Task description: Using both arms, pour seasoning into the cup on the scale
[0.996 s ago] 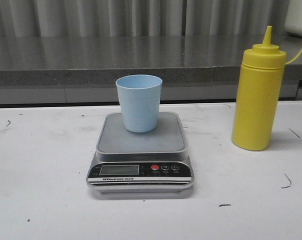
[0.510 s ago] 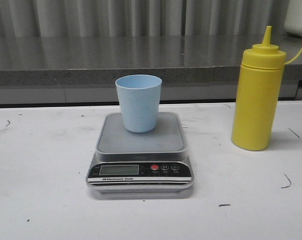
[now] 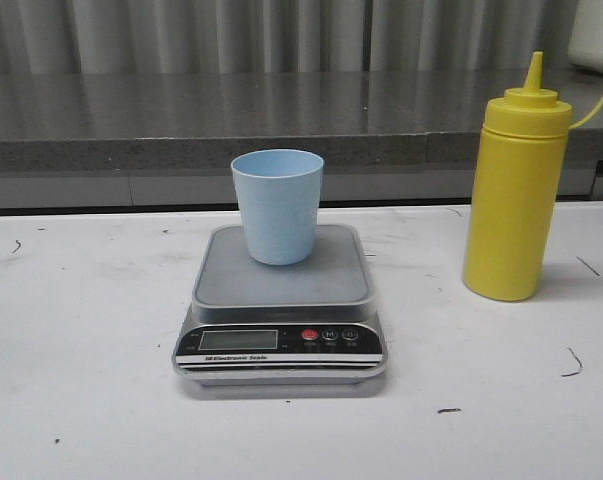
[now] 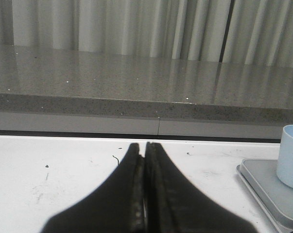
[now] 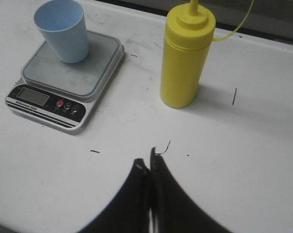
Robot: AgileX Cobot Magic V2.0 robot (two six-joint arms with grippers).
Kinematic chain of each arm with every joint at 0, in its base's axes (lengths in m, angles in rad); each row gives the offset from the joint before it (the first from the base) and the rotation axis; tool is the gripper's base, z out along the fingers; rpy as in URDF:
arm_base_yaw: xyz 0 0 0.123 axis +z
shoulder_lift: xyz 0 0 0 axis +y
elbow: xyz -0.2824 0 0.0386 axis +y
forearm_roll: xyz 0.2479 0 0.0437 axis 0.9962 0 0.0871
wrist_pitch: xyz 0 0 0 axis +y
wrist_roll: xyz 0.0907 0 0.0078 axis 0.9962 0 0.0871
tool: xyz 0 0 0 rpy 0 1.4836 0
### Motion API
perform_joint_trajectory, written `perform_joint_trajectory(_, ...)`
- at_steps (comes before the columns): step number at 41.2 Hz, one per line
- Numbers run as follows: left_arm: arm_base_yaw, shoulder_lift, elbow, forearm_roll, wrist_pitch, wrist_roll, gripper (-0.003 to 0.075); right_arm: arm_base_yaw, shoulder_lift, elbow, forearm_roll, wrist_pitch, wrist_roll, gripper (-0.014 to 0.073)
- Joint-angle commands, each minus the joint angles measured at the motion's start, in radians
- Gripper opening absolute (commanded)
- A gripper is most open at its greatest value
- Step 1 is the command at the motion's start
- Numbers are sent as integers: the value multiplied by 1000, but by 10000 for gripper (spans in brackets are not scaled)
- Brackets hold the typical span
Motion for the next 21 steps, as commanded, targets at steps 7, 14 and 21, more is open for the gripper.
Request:
perform_joint_trajectory(7,2,-19,24,-6,-73,-10,-20,-1,2,-24,1,-66,-6,-117)
perform_joint_trajectory(14,2,-19,24,-6,-73,-10,-20,-1,2,-24,1,-66,-6,-117)
perform_joint_trajectory(21,2,-19,24,-6,-73,-10,-20,-3,-10,-20,-21,-72,-7,-117)
